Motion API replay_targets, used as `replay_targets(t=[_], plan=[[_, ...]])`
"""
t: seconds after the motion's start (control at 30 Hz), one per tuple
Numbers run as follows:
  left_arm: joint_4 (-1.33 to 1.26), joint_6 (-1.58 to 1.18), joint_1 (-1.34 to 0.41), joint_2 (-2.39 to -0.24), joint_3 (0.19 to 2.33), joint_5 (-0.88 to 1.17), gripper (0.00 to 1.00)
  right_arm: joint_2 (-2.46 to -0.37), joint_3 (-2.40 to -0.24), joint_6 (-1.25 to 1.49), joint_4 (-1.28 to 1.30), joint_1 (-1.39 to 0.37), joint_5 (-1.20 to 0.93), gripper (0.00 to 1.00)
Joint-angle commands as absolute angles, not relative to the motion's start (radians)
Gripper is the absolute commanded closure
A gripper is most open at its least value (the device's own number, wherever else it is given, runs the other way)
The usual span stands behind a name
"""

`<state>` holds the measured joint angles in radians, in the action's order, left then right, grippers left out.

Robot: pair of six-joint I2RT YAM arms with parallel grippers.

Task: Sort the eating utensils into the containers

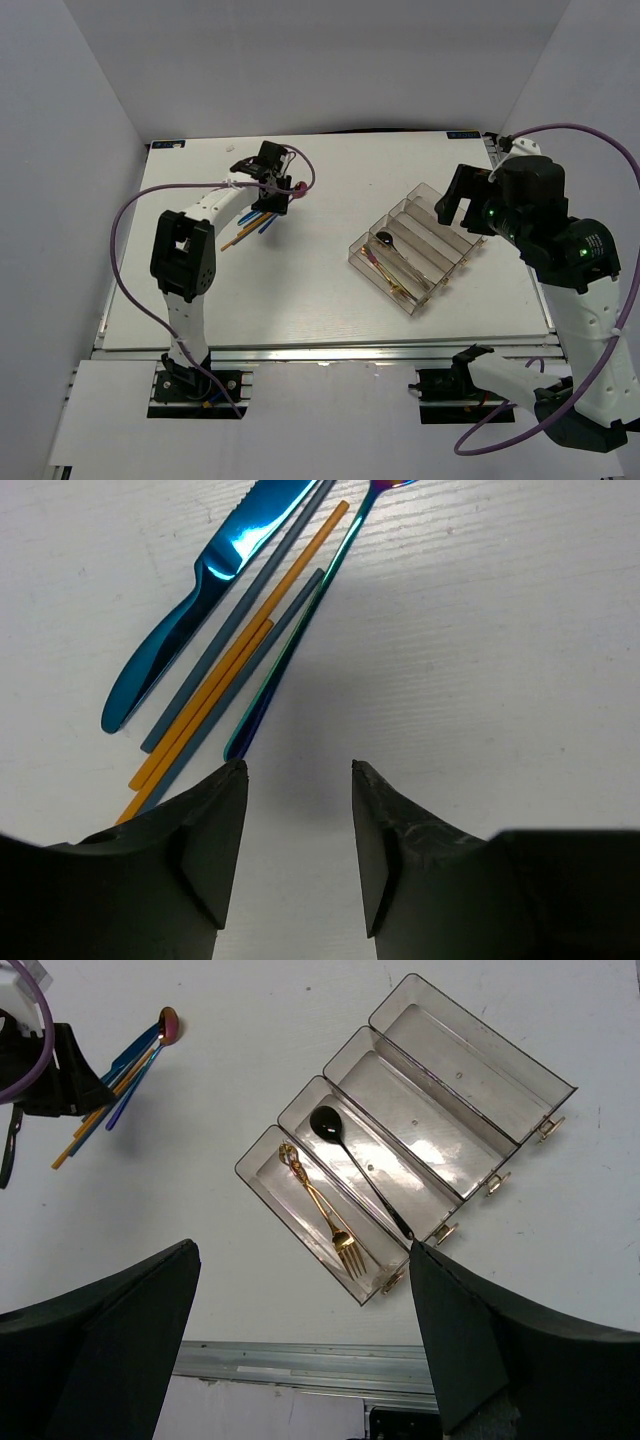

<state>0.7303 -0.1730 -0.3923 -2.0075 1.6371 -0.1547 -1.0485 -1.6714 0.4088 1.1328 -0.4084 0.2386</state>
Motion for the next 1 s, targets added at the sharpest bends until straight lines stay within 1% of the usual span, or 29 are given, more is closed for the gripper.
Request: replay_targets(t=[0.0, 0.27, 0.4, 0.97], plan=[[0.696, -0.129, -0.364, -2.039, 1.674, -0.081, 0.43, -1.043, -1.66, 0.388, 1.115, -0.413, 0.241, 0.11], [0.664, -0.129, -0.351, -2.118, 1.707, -0.023, 0.43, -1.1, -1.7, 0.374, 1.134, -0.413, 0.232, 0.11], [0.68, -0.132, -0.35, -2.173, 1.767, -0.014, 0.43, -1.127, -1.727, 0.37, 1.144, -0.413, 0.229, 0.11], [0.67, -0.158, -0.354, -2.295, 1.787, -0.043, 0.43, -1.2, -1.769, 0.377, 1.118, -0.413, 0.236, 0.11]])
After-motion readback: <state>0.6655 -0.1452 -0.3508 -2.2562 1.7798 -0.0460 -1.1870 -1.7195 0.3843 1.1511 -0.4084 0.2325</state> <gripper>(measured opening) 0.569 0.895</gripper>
